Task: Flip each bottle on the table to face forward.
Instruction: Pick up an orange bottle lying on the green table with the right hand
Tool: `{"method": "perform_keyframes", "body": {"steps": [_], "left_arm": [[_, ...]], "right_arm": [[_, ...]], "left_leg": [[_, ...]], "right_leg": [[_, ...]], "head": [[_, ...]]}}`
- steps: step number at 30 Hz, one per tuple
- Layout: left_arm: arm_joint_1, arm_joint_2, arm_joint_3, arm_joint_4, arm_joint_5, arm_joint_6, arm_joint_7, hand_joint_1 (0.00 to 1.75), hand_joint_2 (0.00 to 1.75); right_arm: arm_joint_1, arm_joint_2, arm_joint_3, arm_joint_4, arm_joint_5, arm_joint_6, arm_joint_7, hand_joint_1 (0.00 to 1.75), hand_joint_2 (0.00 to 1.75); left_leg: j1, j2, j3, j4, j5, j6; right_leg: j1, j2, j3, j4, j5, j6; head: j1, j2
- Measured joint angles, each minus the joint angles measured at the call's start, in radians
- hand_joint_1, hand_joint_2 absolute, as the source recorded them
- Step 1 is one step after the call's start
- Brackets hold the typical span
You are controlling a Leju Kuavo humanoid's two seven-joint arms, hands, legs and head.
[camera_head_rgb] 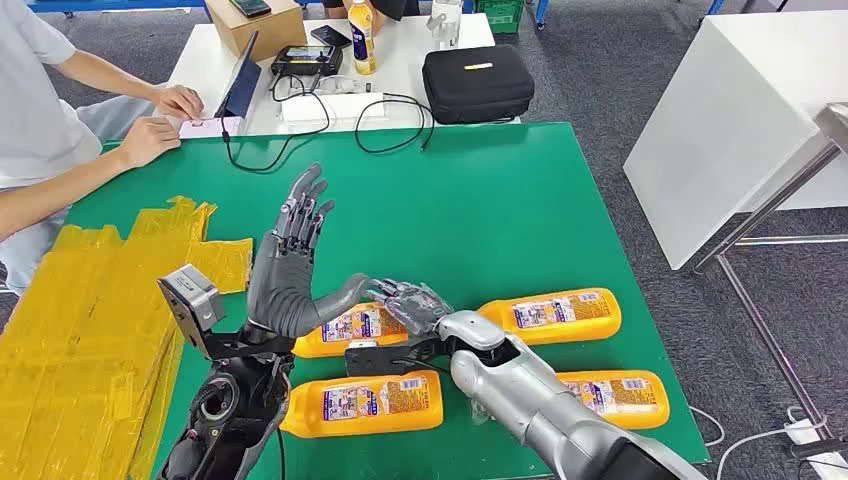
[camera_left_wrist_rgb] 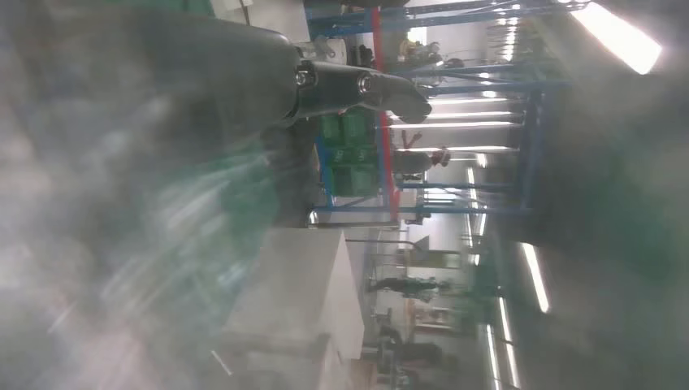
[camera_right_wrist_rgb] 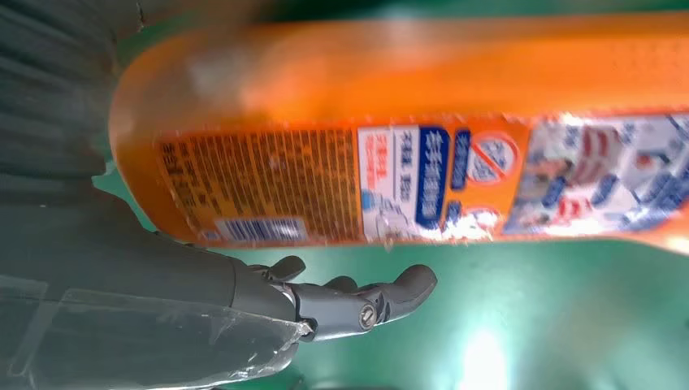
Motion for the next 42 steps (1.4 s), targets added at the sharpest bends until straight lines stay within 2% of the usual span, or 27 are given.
{"method": "perform_keyframes", "body": {"steps": [7, 8, 11, 12, 20, 26, 28, 32, 36, 42], "left_arm": [[-0.014, -0.004, -0.001, 0.018, 0.006, 0.003, 0.0, 0.0, 1.75], [-0.015, -0.005, -0.001, 0.021, 0.006, 0.004, 0.0, 0.0, 1.75], [-0.02, -0.007, -0.001, 0.029, 0.007, 0.005, 0.0, 0.0, 1.75], [-0.022, -0.008, -0.001, 0.031, 0.008, 0.005, 0.0, 0.0, 1.75], [-0.03, -0.009, -0.001, 0.042, 0.009, 0.006, 0.0, 0.0, 1.75], [-0.03, -0.009, -0.001, 0.044, 0.01, 0.006, 0.0, 0.0, 1.75], [-0.03, -0.009, -0.001, 0.044, 0.012, 0.006, 0.0, 0.0, 1.75], [-0.031, -0.009, -0.001, 0.044, 0.016, 0.007, -0.001, 0.0, 1.75], [-0.031, -0.009, -0.001, 0.044, 0.017, 0.01, -0.001, 0.0, 1.75], [-0.024, -0.009, -0.001, 0.041, 0.017, 0.03, -0.003, 0.0, 1.75]], "right_arm": [[-0.053, 0.021, 0.022, 0.083, -0.01, 0.064, 0.055, 0.03, 1.75], [-0.06, 0.025, 0.025, 0.097, -0.013, 0.069, 0.062, 0.11, 1.75], [-0.078, 0.033, 0.028, 0.132, -0.019, 0.075, 0.075, 0.84, 1.75], [-0.082, 0.036, 0.028, 0.141, -0.019, 0.075, 0.076, 1.02, 1.75], [-0.097, 0.047, 0.028, 0.178, -0.024, 0.075, 0.077, 1.05, 1.75], [-0.099, 0.05, 0.028, 0.19, -0.026, 0.073, 0.078, 1.61, 1.75], [-0.099, 0.05, 0.028, 0.192, -0.026, 0.067, 0.079, 1.73, 1.75], [-0.098, 0.052, 0.028, 0.197, -0.032, 0.028, 0.088, 1.75, 1.75], [-0.086, 0.054, 0.019, 0.198, -0.053, -0.049, 0.089, 1.75, 1.75], [-0.042, 0.055, -0.051, 0.173, -0.123, -0.276, 0.044, 1.75, 1.75]], "left_leg": [[0.0, 0.0, 0.001, 0.0, 0.0, 0.0], [0.0, 0.0, 0.001, 0.0, 0.0, 0.0], [0.0, 0.0, 0.002, 0.0, 0.0, 0.0], [0.0, 0.0, 0.002, 0.0, 0.0, 0.0], [0.0, 0.0, 0.003, 0.0, 0.0, 0.0], [0.0, 0.0, 0.003, 0.0, 0.0, 0.0], [0.0, 0.0, 0.004, 0.0, 0.0, 0.0], [0.0, 0.0, 0.003, 0.0, 0.0, 0.0], [0.0, 0.0, 0.003, 0.0, 0.0, 0.0], [0.0, 0.0, 0.002, 0.0, 0.0, 0.0]], "right_leg": [[0.0, 0.0, 0.001, 0.0, 0.0, 0.0], [0.0, 0.0, 0.001, 0.0, 0.0, 0.0], [0.0, 0.0, 0.001, 0.0, 0.0, 0.0], [0.0, 0.0, 0.001, 0.0, 0.0, 0.0], [0.0, 0.0, 0.002, 0.0, 0.0, 0.0], [0.0, 0.0, 0.003, 0.0, 0.0, 0.0], [0.0, 0.0, 0.003, 0.0, 0.0, 0.0], [0.0, 0.0, 0.003, 0.0, 0.0, 0.0], [0.0, 0.0, 0.003, 0.0, 0.0, 0.0], [0.0, 0.0, 0.003, 0.0, 0.0, 0.0]], "head": [[0.0, 0.0], [0.0, 0.0], [0.0, 0.0], [0.0, 0.0], [0.0, 0.0], [0.0, 0.0], [0.0, 0.0], [0.0, 0.0], [0.0, 0.0], [0.0, 0.0]]}}
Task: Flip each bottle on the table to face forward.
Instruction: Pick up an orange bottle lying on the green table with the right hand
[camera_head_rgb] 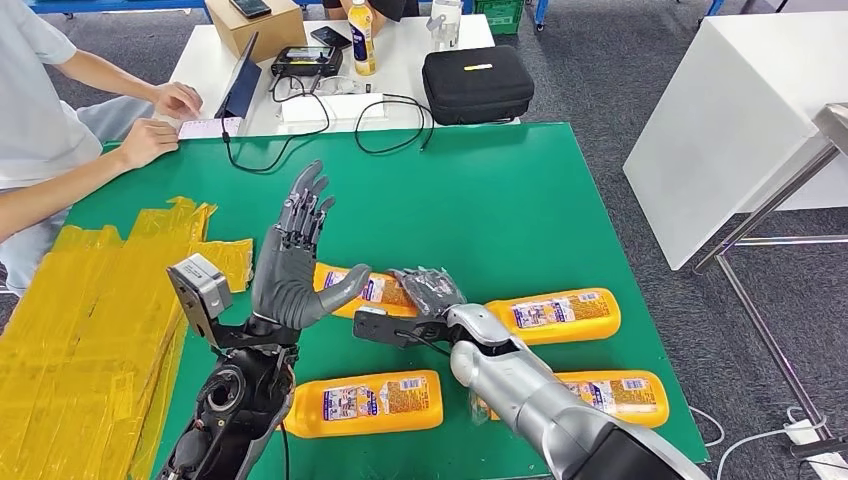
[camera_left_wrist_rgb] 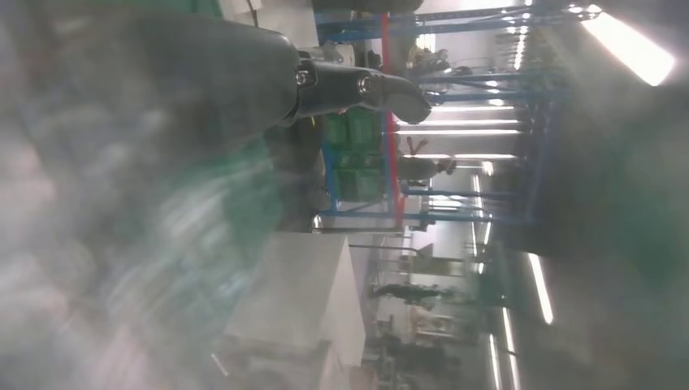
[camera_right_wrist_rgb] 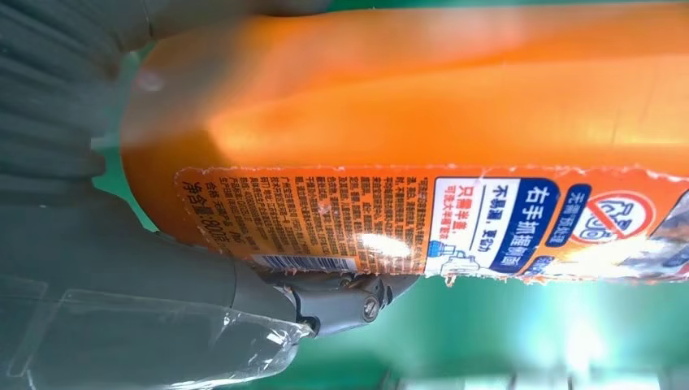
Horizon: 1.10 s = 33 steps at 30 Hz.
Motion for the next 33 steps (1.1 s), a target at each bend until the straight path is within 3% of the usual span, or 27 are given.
{"method": "perform_keyframes", "body": {"steps": [4, 8, 13, 21, 26, 33], "left_arm": [[0.017, 0.0, 0.001, -0.017, -0.001, 0.022, -0.001, 0.0, 1.75], [0.038, 0.002, 0.008, -0.045, 0.029, 0.012, 0.008, 0.0, 1.75], [0.051, 0.002, 0.022, -0.068, 0.041, 0.006, 0.014, 0.0, 1.75], [0.051, 0.005, 0.043, -0.07, 0.118, -0.013, 0.085, 0.0, 1.75], [0.034, 0.005, 0.08, -0.068, 0.213, -0.009, 0.138, 0.0, 1.75], [0.003, 0.005, 0.11, -0.056, 0.303, 0.0, 0.182, 0.0, 1.75]], "right_arm": [[0.042, -0.002, -0.077, -0.075, -0.036, -0.14, -0.044, 1.75, 1.75], [0.106, -0.015, -0.158, -0.219, -0.056, -0.183, -0.051, 1.75, 1.75], [0.173, -0.033, -0.244, -0.382, -0.091, -0.195, -0.066, 1.75, 1.75], [0.323, -0.046, -0.355, -0.685, -0.248, -0.211, -0.182, 1.74, 1.75], [0.419, -0.046, -0.376, -0.831, -0.31, -0.212, -0.219, 1.73, 1.75], [0.466, -0.046, -0.366, -0.911, -0.327, -0.181, -0.236, 1.68, 1.75]], "left_leg": [[0.0, 0.0, 0.0, 0.0, 0.0, 0.0], [0.0, 0.0, -0.001, 0.0, 0.0, 0.0], [0.0, 0.0, -0.002, 0.0, 0.0, 0.0], [0.0, 0.0, -0.002, 0.0, 0.0, 0.0], [0.0, 0.0, -0.002, 0.0, -0.001, 0.0], [0.0, 0.0, -0.002, 0.0, 0.0, 0.0]], "right_leg": [[0.0, 0.0, 0.0, 0.0, 0.0, 0.0], [0.0, 0.0, -0.001, 0.0, 0.0, 0.0], [0.0, 0.0, -0.002, 0.0, 0.0, 0.0], [0.0, 0.0, -0.002, 0.0, 0.0, 0.0], [0.0, 0.0, -0.002, 0.0, 0.0, 0.0], [0.0, 0.0, -0.002, 0.0, 0.0, 0.0]], "head": [[0.0, 0.0], [0.0, 0.0], [0.0, 0.0], [0.0, 0.0], [0.0, 0.0], [0.0, 0.0]]}}
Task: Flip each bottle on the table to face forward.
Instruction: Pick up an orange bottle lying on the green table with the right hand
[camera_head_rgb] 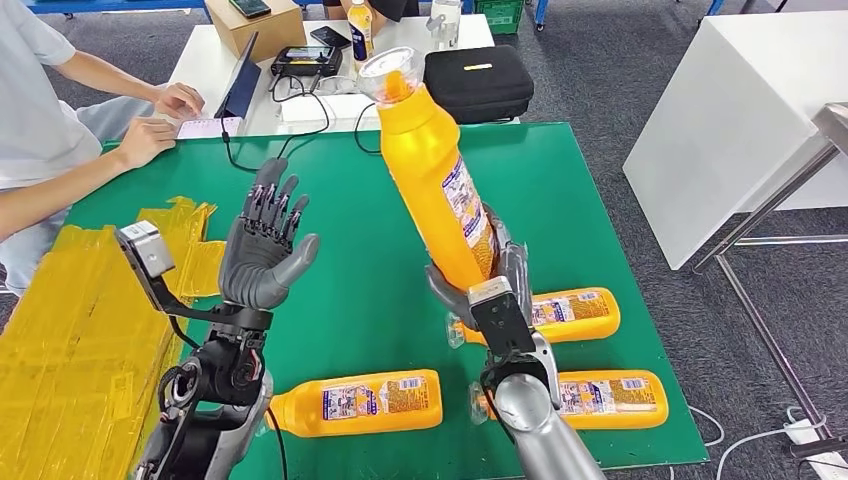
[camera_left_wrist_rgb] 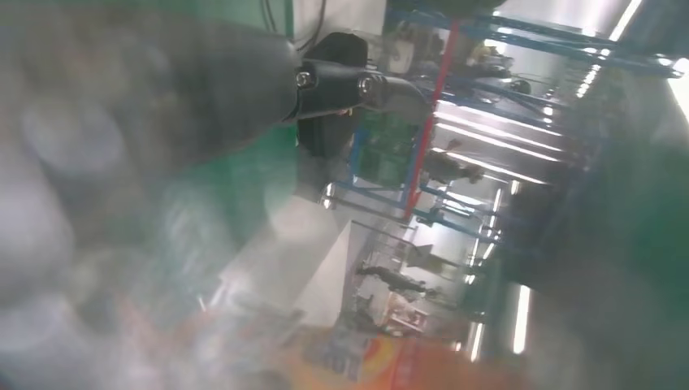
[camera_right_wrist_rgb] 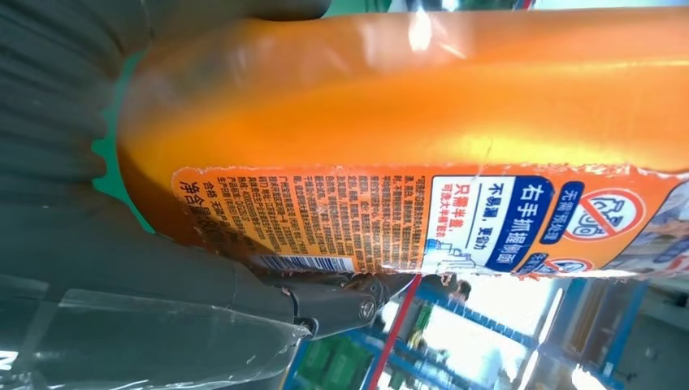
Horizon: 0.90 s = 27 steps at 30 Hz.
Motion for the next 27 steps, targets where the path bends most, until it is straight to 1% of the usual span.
{"method": "perform_keyframes", "body": {"steps": [3, 12, 16, 20, 22, 27], "left_arm": [[-0.016, 0.0, 0.006, 0.008, 0.031, 0.008, 0.012, 0.0, 1.75], [-0.033, 0.0, 0.009, 0.023, 0.041, 0.01, 0.015, 0.0, 1.75], [-0.034, 0.0, 0.009, 0.024, 0.042, 0.01, 0.015, 0.0, 1.75], [-0.037, 0.0, 0.009, 0.024, 0.053, 0.012, 0.013, 0.0, 1.75], [-0.041, 0.0, 0.009, 0.023, 0.06, 0.012, 0.009, 0.0, 1.75], [-0.04, 0.0, 0.009, 0.014, 0.059, 0.011, -0.012, 0.0, 1.75]], "right_arm": [[0.006, 0.0, 0.021, -0.008, -0.004, 0.021, -0.008, 1.68, 1.75], [0.012, 0.0, 0.046, -0.017, -0.007, 0.025, -0.009, 1.68, 1.75], [0.013, 0.0, 0.047, -0.017, -0.006, 0.025, -0.01, 1.55, 1.75], [0.012, -0.001, 0.059, -0.017, 0.026, 0.023, -0.019, 1.54, 1.75], [0.012, -0.002, 0.075, -0.017, 0.042, 0.021, -0.02, 1.5, 1.75], [0.008, -0.007, 0.102, -0.008, 0.05, 0.02, -0.007, 1.46, 1.75]], "left_leg": [[0.0, 0.0, 0.0, 0.0, 0.0, 0.0], [0.0, 0.0, 0.0, 0.0, 0.0, 0.0], [0.0, 0.0, 0.0, 0.0, 0.0, 0.0], [0.0, 0.0, 0.0, 0.0, 0.0, 0.0], [0.0, 0.0, 0.0, 0.0, 0.0, 0.0], [0.0, 0.0, -0.001, 0.0, 0.0, 0.0]], "right_leg": [[0.0, 0.0, 0.0, 0.0, 0.0, 0.0], [0.0, 0.0, 0.0, 0.0, 0.0, 0.0], [0.0, 0.0, 0.0, 0.0, 0.0, 0.0], [0.0, 0.0, 0.0, 0.0, 0.0, 0.0], [0.0, 0.0, 0.0, 0.0, 0.0, 0.0], [0.0, 0.0, 0.0, 0.0, 0.0, 0.0]], "head": [[0.0, 0.0], [0.0, 0.0], [0.0, 0.0], [0.0, 0.0], [0.0, 0.0], [0.0, 0.0]]}}
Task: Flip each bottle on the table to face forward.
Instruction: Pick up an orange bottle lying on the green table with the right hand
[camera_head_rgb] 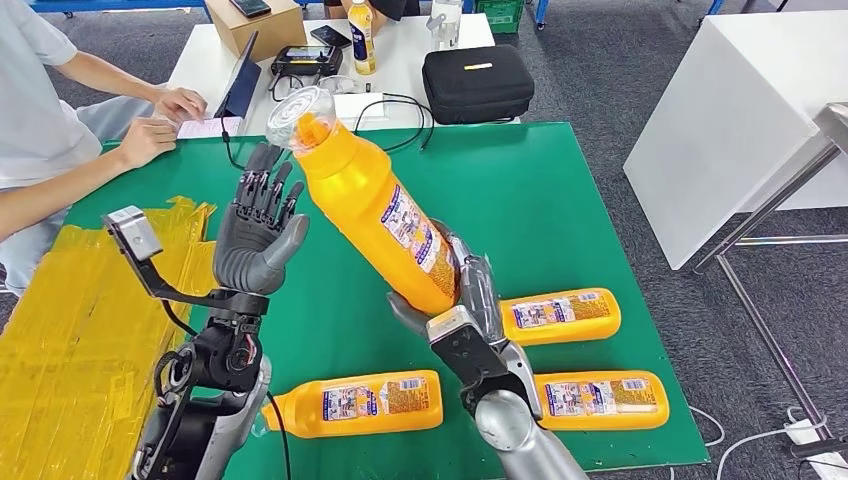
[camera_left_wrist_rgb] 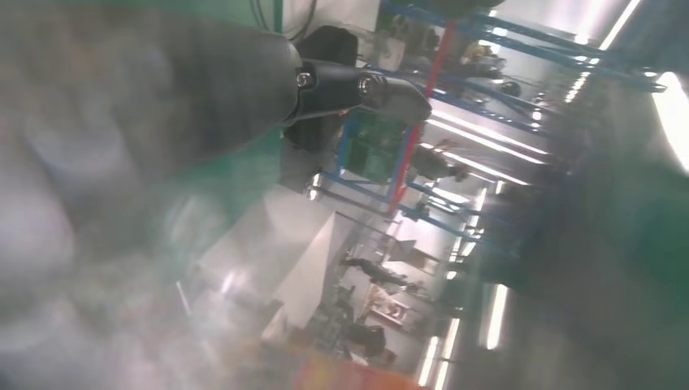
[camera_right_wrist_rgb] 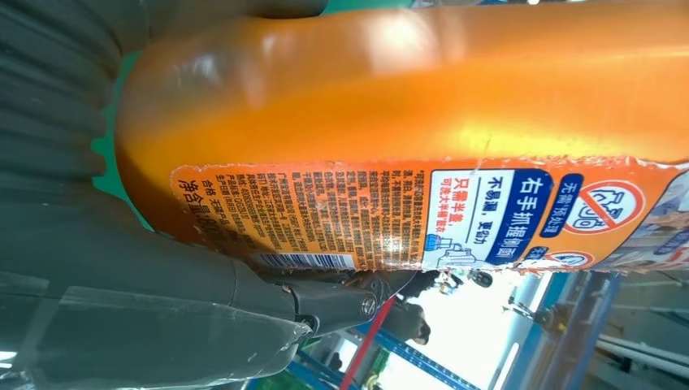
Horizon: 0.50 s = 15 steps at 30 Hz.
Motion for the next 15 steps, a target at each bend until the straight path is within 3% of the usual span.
{"method": "perform_keyframes", "body": {"steps": [15], "left_arm": [[0.014, 0.0, -0.033, -0.017, -0.007, -0.017, -0.028, 0.0, 1.75]], "right_arm": [[-0.127, -0.005, -0.005, 0.237, -0.035, 0.067, 0.057, 1.55, 1.75]], "left_leg": [[0.0, -0.001, 0.0, 0.0, 0.0, 0.0]], "right_leg": [[0.0, -0.001, 0.0, 0.0, 0.0, 0.0]], "head": [[0.0, 0.0]]}}
